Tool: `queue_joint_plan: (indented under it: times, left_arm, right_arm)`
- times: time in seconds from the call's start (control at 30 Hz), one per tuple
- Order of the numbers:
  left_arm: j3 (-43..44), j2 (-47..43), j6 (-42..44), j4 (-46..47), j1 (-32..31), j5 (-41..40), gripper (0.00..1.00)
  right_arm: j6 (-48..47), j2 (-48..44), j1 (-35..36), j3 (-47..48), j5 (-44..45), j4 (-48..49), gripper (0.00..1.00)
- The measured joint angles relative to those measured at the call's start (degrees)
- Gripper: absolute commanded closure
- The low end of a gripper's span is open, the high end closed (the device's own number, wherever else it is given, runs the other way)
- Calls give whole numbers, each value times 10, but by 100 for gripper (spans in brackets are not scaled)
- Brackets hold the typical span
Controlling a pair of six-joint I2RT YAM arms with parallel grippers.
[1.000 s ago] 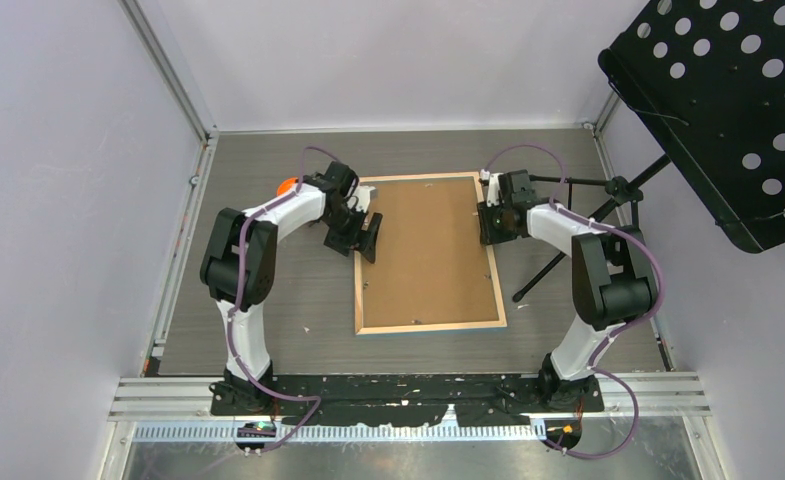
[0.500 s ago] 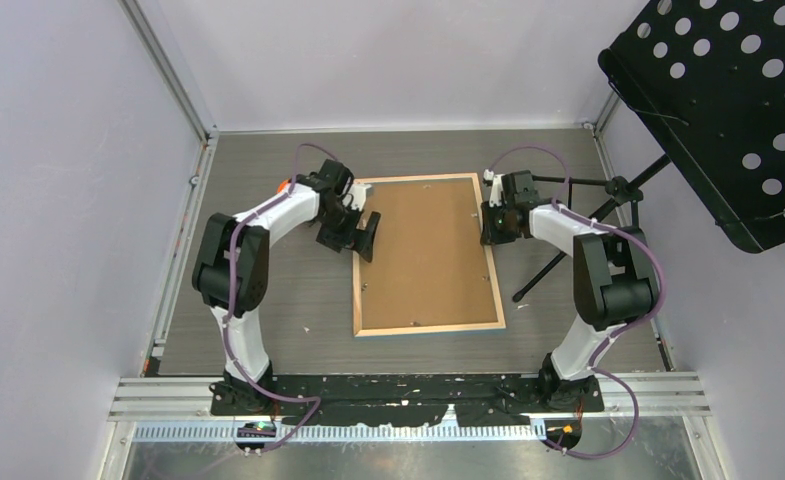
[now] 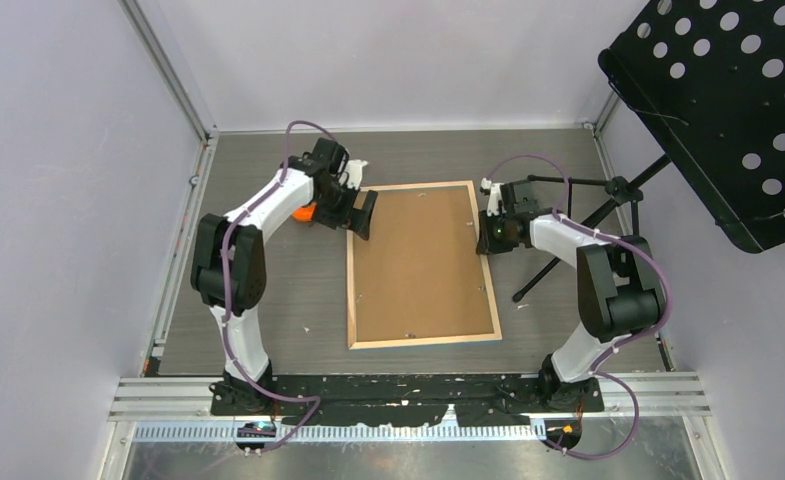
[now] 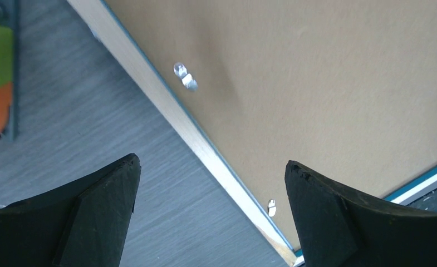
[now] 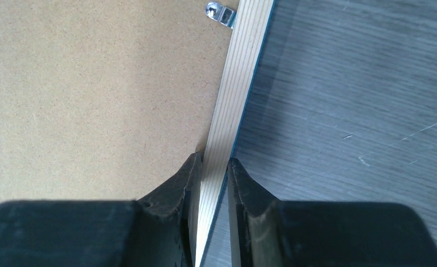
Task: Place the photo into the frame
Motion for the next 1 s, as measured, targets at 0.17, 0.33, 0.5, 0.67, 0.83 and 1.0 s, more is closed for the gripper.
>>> queue_joint_plan:
  times: [0.17, 0.33, 0.5, 0.67, 0.83, 1.0]
  left_arm:
    - [61, 37, 4, -13, 1, -3, 0]
    - [73, 79, 4, -27, 1, -6, 4]
    - [73, 102, 4, -41, 1, -13, 10]
    - [84, 114, 4, -46, 1, -21, 16]
    - [99, 127, 4, -47, 1, -24, 21]
    - [101, 135, 3, -45, 1, -32, 26]
  right_arm:
    - [6, -12, 10, -13, -5, -3, 94]
    - [8, -14, 14, -14, -8, -6, 94]
    - [8, -17, 14, -17, -9, -6, 94]
    - [5, -21, 16, -20, -8, -9, 94]
    - [2, -21, 16, -20, -8, -9, 94]
    - [0, -21, 17, -20, -9, -9, 94]
